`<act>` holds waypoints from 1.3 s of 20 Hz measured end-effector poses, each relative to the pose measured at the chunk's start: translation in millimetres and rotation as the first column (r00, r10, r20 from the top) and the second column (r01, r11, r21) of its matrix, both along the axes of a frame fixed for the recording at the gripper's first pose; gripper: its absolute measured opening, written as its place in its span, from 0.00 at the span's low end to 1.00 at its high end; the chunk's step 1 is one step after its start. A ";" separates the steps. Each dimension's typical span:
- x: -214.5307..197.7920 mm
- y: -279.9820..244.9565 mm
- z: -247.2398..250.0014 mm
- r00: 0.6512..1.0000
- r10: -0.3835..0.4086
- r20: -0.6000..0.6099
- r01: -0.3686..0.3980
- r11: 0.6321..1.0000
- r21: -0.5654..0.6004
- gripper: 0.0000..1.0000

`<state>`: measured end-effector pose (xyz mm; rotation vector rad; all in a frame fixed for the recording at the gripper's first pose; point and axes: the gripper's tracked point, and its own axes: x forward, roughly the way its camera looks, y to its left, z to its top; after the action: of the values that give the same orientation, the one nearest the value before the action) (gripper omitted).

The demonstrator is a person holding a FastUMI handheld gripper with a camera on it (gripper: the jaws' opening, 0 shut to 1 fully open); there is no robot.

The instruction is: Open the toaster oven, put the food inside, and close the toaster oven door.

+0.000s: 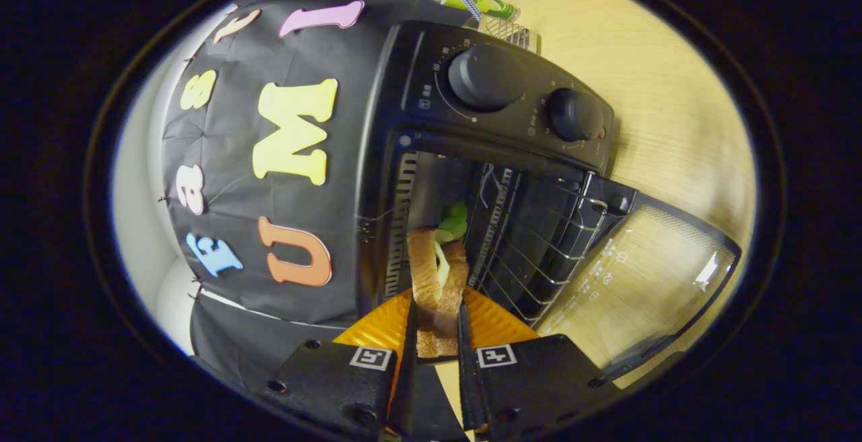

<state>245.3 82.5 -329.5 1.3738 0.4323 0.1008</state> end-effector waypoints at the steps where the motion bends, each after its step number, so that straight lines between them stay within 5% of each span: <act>1: 4.9 -0.5 -5.1 1.000 -0.011 -0.002 0.011 1.000 0.004 0.32; 7: 19.2 13.2 -14.7 1.000 0.008 0.025 -0.007 0.999 -0.042 0.33; 16: 14.4 40.6 -24.1 0.990 0.135 -0.049 -0.142 0.967 -0.209 0.56; 20: 3.0 55.0 -29.2 0.966 0.229 -0.124 -0.258 0.902 -0.347 0.72; 26: -15.6 60.5 -41.0 0.909 0.319 -0.269 -0.417 0.710 -0.567 0.75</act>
<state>229.8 143.1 -370.5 0.6277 0.7933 0.1686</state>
